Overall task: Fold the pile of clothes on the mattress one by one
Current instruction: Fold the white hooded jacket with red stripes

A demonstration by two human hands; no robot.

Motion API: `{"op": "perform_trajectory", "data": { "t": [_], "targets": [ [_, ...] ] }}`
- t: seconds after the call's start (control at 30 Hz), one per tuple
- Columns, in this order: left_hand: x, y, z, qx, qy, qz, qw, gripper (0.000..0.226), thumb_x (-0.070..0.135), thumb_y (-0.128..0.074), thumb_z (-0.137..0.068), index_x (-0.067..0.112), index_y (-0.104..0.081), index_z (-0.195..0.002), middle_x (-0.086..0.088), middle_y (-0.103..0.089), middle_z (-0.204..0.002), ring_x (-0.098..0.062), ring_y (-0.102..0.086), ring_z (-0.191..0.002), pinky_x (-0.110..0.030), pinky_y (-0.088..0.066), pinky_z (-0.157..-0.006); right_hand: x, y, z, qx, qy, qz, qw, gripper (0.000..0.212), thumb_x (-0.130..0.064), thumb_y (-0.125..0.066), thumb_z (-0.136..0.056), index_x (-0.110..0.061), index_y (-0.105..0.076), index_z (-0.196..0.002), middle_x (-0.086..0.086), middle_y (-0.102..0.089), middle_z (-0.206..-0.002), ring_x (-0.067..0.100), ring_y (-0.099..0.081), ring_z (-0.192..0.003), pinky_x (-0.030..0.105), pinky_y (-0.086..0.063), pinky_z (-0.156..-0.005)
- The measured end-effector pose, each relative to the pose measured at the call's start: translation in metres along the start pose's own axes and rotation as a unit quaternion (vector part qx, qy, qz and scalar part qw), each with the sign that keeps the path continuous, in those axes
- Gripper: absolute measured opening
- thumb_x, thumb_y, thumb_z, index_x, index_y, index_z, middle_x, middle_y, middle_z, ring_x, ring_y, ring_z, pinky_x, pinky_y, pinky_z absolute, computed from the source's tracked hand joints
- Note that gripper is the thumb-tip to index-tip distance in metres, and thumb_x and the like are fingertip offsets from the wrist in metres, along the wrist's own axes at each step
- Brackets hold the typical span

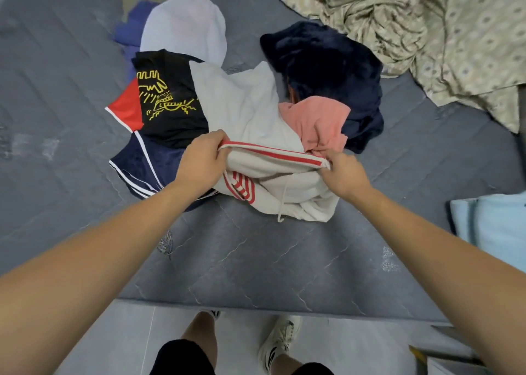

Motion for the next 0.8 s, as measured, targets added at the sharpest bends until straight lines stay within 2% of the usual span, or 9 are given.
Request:
{"op": "perform_trajectory", "data": {
  "t": [0.07, 0.17, 0.27, 0.37, 0.47, 0.53, 0.63, 0.73, 0.8],
  "targets": [
    [0.005, -0.006, -0.003, -0.013, 0.012, -0.015, 1.0, 0.01, 0.019, -0.052, -0.099, 0.013, -0.06, -0.095, -0.005, -0.064, -0.091, -0.026, -0.059, -0.086, -0.042, -0.047, -0.073, 0.0, -0.003, 0.001, -0.02, -0.008, -0.027, 0.999, 0.028, -0.026, -0.056, -0.099, -0.015, -0.064, -0.124, 0.011, -0.07, -0.114, 0.038, -0.061, -0.104, 0.038, -0.042, -0.077],
    [0.008, -0.019, -0.008, -0.053, 0.04, -0.048, 0.997, 0.012, 0.015, -0.053, -0.095, 0.011, -0.059, -0.104, -0.01, -0.062, -0.1, -0.031, -0.057, -0.095, -0.041, -0.045, -0.076, -0.012, 0.001, 0.001, -0.023, 0.007, -0.11, 0.994, 0.036, -0.041, -0.048, -0.104, -0.016, -0.064, -0.124, 0.0, -0.07, -0.116, 0.026, -0.062, -0.104, 0.04, -0.047, -0.085],
    [0.023, -0.038, -0.009, -0.127, 0.011, -0.07, 0.989, 0.05, 0.021, -0.066, -0.085, 0.015, -0.052, -0.133, -0.009, -0.055, -0.121, -0.032, -0.053, -0.114, -0.045, -0.047, -0.091, -0.028, 0.007, -0.003, -0.028, 0.013, -0.193, 0.981, 0.037, -0.042, -0.05, -0.107, -0.01, -0.068, -0.105, 0.004, -0.072, -0.097, 0.023, -0.063, -0.086, 0.038, -0.043, -0.072],
    [0.055, -0.059, -0.007, -0.17, -0.053, 0.026, 0.984, 0.09, 0.044, -0.081, -0.078, 0.024, -0.034, -0.152, -0.003, -0.049, -0.141, -0.023, -0.049, -0.129, -0.043, -0.046, -0.105, -0.05, 0.011, -0.005, -0.053, 0.031, -0.254, 0.965, 0.061, -0.06, -0.057, -0.095, 0.0, -0.063, -0.086, 0.021, -0.069, -0.081, 0.025, -0.064, -0.069, 0.045, -0.048, -0.065],
    [0.083, -0.068, -0.01, -0.17, -0.029, 0.158, 0.972, 0.11, 0.043, -0.092, -0.071, 0.027, -0.027, -0.158, 0.006, -0.045, -0.152, -0.007, -0.044, -0.135, -0.023, -0.04, -0.109, -0.069, 0.013, -0.005, -0.064, 0.052, -0.28, 0.956, 0.045, -0.055, -0.067, -0.092, -0.013, -0.07, -0.078, 0.004, -0.074, -0.072, 0.014, -0.065, -0.066, 0.04, -0.049, -0.062],
    [0.088, -0.067, -0.017, -0.147, -0.03, 0.186, 0.971, 0.078, 0.035, -0.091, -0.073, 0.026, -0.05, -0.138, 0.008, -0.062, -0.131, -0.004, -0.059, -0.116, -0.023, -0.049, -0.095, -0.073, 0.02, -0.002, -0.042, 0.048, -0.299, 0.952, 0.039, -0.049, -0.075, -0.09, -0.016, -0.066, -0.071, -0.006, -0.067, -0.063, 0.005, -0.058, -0.058, 0.033, -0.045, -0.058],
    [0.081, -0.058, -0.026, -0.104, -0.029, 0.18, 0.978, 0.024, 0.028, -0.08, -0.085, 0.018, -0.069, -0.103, 0.007, -0.073, -0.096, -0.009, -0.068, -0.089, -0.041, -0.055, -0.08, -0.053, 0.019, 0.004, -0.016, 0.022, -0.343, 0.939, 0.035, -0.04, -0.087, -0.082, -0.017, -0.061, -0.075, -0.013, -0.055, -0.062, 0.0, -0.047, -0.057, 0.02, -0.039, -0.055],
    [0.075, -0.05, -0.028, -0.079, 0.002, 0.219, 0.973, 0.013, 0.02, -0.078, -0.088, 0.012, -0.07, -0.095, 0.002, -0.072, -0.087, -0.011, -0.066, -0.083, -0.037, -0.051, -0.076, -0.03, -0.006, 0.021, -0.045, -0.013, -0.314, 0.948, 0.056, -0.046, -0.093, -0.068, -0.016, -0.065, -0.105, 0.001, -0.068, -0.093, 0.013, -0.061, -0.08, 0.035, -0.052, -0.073],
    [0.077, -0.044, -0.027, -0.071, 0.011, 0.235, 0.969, 0.009, 0.017, -0.076, -0.09, 0.011, -0.07, -0.094, 0.001, -0.072, -0.087, -0.013, -0.066, -0.083, -0.032, -0.049, -0.074, -0.018, -0.028, 0.03, -0.05, -0.041, -0.253, 0.965, 0.058, -0.047, -0.089, -0.068, -0.019, -0.063, -0.112, 0.001, -0.069, -0.103, 0.02, -0.064, -0.093, 0.039, -0.054, -0.077]
  ]
}}
Point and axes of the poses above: each hand's wrist, its own z-axis away from the middle knuckle, its own y-axis out of the back of the hand, x = y × z, the point moved 3 cm from there along -z, towards the middle knuckle
